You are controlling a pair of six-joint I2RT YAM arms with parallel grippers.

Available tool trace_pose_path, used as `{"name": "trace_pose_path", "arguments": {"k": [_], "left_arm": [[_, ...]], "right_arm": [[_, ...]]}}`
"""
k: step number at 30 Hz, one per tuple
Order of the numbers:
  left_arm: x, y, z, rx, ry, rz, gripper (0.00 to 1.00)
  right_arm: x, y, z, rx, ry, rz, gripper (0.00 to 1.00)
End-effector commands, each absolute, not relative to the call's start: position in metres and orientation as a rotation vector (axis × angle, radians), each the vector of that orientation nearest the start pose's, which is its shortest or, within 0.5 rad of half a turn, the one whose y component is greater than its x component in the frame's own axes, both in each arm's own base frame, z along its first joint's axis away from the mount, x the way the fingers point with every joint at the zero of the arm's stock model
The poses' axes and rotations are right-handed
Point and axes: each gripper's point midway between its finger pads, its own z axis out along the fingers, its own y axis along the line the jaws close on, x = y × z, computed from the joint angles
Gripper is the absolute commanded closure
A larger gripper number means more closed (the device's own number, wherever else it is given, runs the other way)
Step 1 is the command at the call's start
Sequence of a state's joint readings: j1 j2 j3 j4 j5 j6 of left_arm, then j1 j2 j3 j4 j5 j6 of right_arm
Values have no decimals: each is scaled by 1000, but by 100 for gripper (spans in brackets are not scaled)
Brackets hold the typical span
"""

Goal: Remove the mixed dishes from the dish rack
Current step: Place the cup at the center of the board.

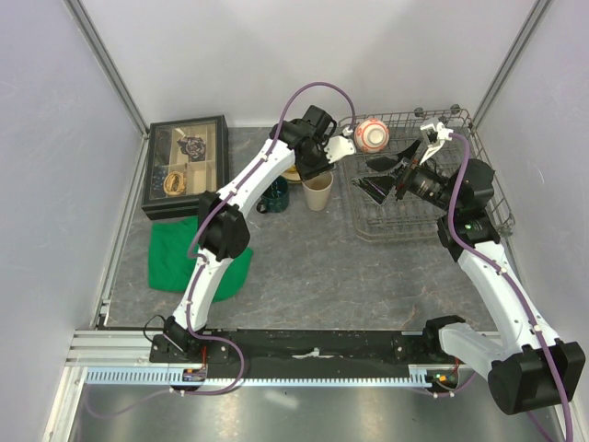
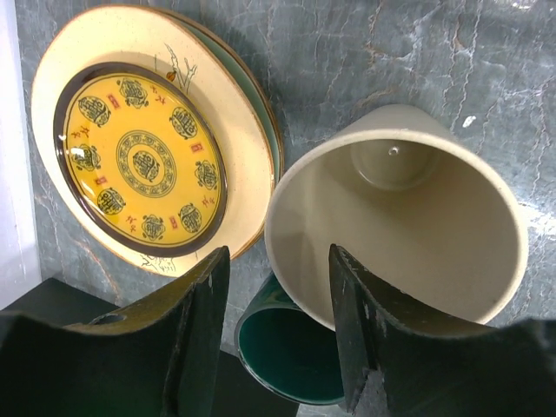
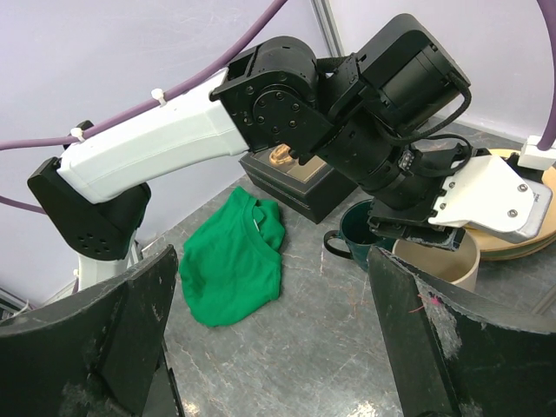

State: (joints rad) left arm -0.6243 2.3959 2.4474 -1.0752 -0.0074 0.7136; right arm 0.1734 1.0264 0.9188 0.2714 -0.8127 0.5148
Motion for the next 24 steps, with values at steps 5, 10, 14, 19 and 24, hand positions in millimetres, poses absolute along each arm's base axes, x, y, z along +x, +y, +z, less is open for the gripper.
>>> {"name": "trace_pose_path", "arguments": {"k": [5, 10, 14, 19, 24], "left_arm": [[474, -311, 146, 1554, 2017, 40, 44], [473, -313, 155, 1529, 2010, 23, 44], [469, -317, 163, 1515, 1999, -16, 44], [468, -315, 164, 1516, 2004, -5, 44], [463, -317, 169, 1500, 2006, -40, 44]], "right_arm": [[284, 192, 375, -484, 1442, 1090, 2], [284, 190, 375, -480, 1441, 1085, 2], [288, 188, 373, -463, 1452, 1075, 2], [293, 184, 371, -440, 1462, 1063, 2], [303, 178, 367, -434, 1492, 1001, 2]]}}
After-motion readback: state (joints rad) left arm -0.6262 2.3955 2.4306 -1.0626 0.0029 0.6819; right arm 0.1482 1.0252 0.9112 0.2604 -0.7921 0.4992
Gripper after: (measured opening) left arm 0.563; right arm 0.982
